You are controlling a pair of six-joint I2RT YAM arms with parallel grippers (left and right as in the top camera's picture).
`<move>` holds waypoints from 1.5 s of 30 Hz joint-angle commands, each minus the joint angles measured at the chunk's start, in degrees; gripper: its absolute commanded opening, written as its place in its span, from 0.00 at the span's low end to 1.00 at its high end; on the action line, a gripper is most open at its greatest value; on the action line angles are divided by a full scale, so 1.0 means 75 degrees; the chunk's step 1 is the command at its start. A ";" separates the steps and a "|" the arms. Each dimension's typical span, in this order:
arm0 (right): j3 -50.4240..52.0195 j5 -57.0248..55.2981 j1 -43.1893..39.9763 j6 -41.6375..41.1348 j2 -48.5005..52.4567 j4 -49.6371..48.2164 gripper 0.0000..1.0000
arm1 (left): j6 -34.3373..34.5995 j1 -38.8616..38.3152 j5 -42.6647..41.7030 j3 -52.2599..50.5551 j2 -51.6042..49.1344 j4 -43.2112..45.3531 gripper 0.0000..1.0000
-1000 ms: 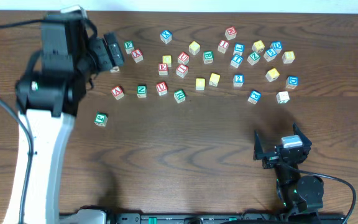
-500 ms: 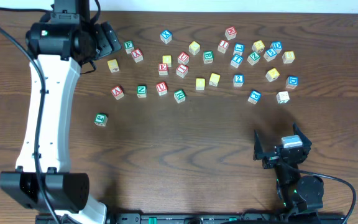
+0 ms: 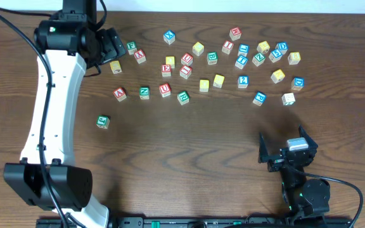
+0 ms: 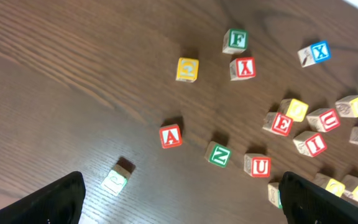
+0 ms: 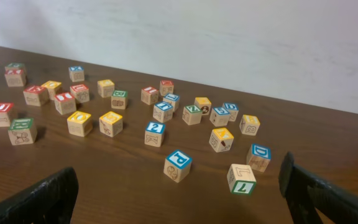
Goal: Spell out AI2
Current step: 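Swing the left arm out over the red-lettered A block, then lower the open left gripper down around the red A block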
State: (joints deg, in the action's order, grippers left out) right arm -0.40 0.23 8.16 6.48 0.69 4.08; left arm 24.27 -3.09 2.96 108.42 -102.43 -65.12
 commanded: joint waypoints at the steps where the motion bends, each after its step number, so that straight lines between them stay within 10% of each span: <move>1: 0.0012 -0.0035 -0.0061 -0.0085 -0.0041 0.0035 0.99 | 0.0119 0.0041 0.0079 -0.0376 -0.0079 -0.0026 0.98; 45: 0.0012 -0.0035 -0.0061 -0.0085 -0.0041 0.0035 0.99 | 0.2034 -0.0213 0.0076 -0.1466 -0.1818 0.0685 0.96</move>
State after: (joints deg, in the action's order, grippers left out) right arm -0.40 0.23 8.14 6.48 0.69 4.08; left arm 38.83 -4.54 2.96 99.48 -115.94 -60.36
